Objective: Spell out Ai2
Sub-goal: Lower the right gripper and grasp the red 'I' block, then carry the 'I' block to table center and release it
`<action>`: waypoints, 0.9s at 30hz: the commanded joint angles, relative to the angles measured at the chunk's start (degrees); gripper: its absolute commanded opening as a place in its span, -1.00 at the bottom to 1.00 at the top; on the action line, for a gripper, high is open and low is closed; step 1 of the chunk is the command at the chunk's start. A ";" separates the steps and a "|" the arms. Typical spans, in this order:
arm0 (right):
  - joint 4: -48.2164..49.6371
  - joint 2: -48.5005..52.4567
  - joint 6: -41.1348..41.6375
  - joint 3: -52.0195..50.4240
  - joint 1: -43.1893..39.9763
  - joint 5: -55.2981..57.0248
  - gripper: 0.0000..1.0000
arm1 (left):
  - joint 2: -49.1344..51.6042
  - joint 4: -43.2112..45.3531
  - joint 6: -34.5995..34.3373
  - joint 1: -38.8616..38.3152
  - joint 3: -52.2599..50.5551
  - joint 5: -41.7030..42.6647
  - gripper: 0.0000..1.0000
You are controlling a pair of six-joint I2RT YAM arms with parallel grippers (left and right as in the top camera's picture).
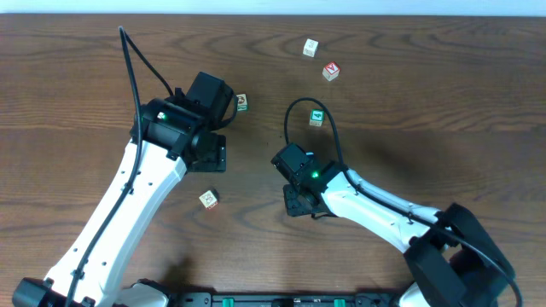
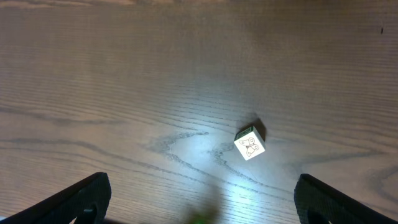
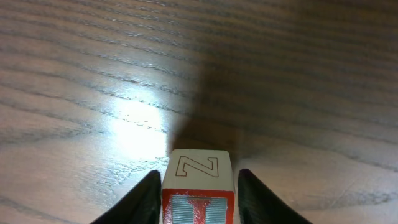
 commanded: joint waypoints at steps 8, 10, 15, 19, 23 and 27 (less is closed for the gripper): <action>0.39 0.22 -0.26 -0.15 0.44 0.28 -0.53 | -0.57 -0.44 -0.46 0.17 0.15 -0.85 0.91; 1.40 0.22 -0.28 -0.15 0.39 0.61 -0.55 | -0.57 -0.44 -0.46 0.17 0.15 -0.83 0.91; 5.07 0.22 -0.28 -0.15 -0.24 2.91 -0.55 | -0.57 -0.46 -0.46 0.17 0.15 -0.85 0.91; 6.86 0.22 0.72 0.28 -2.32 5.55 -0.57 | -0.57 -0.44 -0.46 0.17 0.15 -0.85 0.91; 6.14 0.22 0.74 2.89 -5.53 6.05 -0.63 | -0.57 -0.42 -0.46 0.17 0.15 -0.85 0.91; 4.66 0.46 0.28 7.30 -7.96 7.48 -0.63 | -0.57 -0.42 -0.46 0.17 0.15 -0.85 0.91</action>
